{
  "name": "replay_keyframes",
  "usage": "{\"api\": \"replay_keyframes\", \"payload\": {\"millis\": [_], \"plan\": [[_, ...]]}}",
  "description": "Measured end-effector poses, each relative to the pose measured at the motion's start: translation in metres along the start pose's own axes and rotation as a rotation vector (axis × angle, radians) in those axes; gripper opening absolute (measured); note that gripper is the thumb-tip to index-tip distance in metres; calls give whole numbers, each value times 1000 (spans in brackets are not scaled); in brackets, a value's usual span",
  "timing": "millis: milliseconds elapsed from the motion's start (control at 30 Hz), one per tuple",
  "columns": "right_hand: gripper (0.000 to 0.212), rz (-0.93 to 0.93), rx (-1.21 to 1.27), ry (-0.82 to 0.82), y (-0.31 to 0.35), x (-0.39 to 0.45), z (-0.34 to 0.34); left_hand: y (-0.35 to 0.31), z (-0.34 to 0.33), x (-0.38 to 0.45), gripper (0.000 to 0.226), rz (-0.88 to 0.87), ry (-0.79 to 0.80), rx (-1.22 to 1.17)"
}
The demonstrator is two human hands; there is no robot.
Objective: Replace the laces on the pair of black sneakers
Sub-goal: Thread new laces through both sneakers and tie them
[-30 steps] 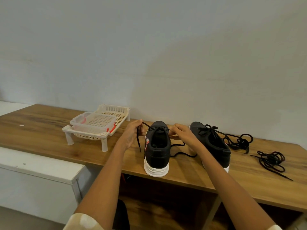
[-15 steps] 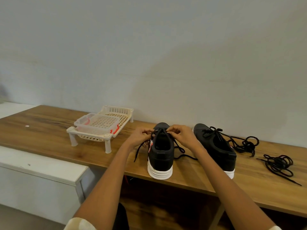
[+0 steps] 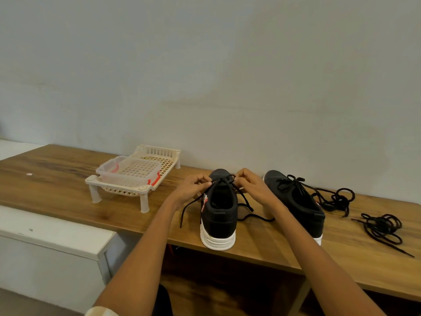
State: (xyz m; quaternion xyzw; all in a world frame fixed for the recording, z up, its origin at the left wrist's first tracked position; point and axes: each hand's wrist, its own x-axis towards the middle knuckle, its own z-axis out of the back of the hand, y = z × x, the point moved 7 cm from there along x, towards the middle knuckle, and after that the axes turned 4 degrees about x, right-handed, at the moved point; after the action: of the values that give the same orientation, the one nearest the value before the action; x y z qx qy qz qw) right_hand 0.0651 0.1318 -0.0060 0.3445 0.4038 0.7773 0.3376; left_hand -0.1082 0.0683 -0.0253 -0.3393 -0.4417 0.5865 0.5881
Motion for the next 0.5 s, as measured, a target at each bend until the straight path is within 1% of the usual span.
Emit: {"api": "replay_keyframes", "payload": {"millis": [33, 67, 167, 267, 400, 500], "plan": [[6, 21, -25, 30, 2, 0, -1, 2, -2, 0, 12, 21, 18, -9], [6, 43, -61, 49, 6, -1, -3, 3, -3, 0, 14, 42, 28, -21], [10, 66, -102, 25, 11, -2, -4, 5, -6, 3, 19, 72, 41, -56], [14, 31, -19, -12, 6, -3, -1, 5, -8, 4, 22, 82, 58, -64], [15, -31, 119, -10, 0, -7, 1, 9, -8, 6, 20, 82, 79, -65], [14, 12, 83, 36, 3, -8, 0, 11, -6, 6, 17, 79, 87, -64]]}}
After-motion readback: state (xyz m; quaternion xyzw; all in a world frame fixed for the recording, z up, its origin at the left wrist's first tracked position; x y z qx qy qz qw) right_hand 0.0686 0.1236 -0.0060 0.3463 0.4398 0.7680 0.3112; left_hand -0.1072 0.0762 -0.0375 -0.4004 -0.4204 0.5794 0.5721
